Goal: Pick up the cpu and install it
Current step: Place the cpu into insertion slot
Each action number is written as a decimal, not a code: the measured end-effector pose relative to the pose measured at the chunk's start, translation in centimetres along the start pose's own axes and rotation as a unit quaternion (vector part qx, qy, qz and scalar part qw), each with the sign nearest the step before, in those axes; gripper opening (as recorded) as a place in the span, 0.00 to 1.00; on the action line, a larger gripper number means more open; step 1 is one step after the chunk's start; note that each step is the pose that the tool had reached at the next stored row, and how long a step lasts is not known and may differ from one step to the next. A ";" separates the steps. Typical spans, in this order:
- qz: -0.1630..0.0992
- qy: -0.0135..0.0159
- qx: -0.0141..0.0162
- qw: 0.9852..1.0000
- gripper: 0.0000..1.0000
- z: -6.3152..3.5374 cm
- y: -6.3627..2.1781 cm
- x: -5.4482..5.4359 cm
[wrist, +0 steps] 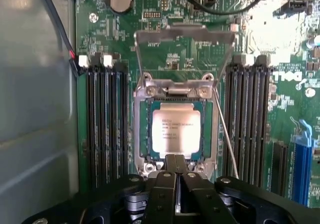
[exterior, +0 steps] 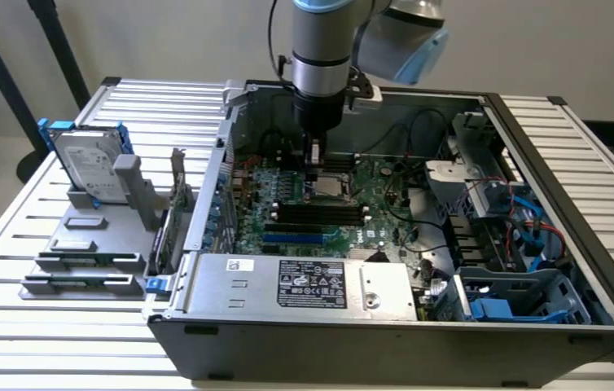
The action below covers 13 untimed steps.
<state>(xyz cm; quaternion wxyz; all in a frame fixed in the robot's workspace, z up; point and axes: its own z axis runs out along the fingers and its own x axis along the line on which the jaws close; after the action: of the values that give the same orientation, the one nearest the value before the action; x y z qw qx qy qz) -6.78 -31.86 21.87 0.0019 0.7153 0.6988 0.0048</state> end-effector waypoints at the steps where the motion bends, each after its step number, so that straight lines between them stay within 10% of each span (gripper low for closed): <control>1: 0.000 0.000 0.001 1.000 0.11 -0.01 -0.24 0.0; 13: 0.000 0.000 0.005 1.000 0.11 -0.56 -1.45 0.0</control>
<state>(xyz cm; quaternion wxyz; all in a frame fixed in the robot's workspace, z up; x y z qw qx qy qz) -8.24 -31.88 22.41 -0.0018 0.7153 0.6988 0.0014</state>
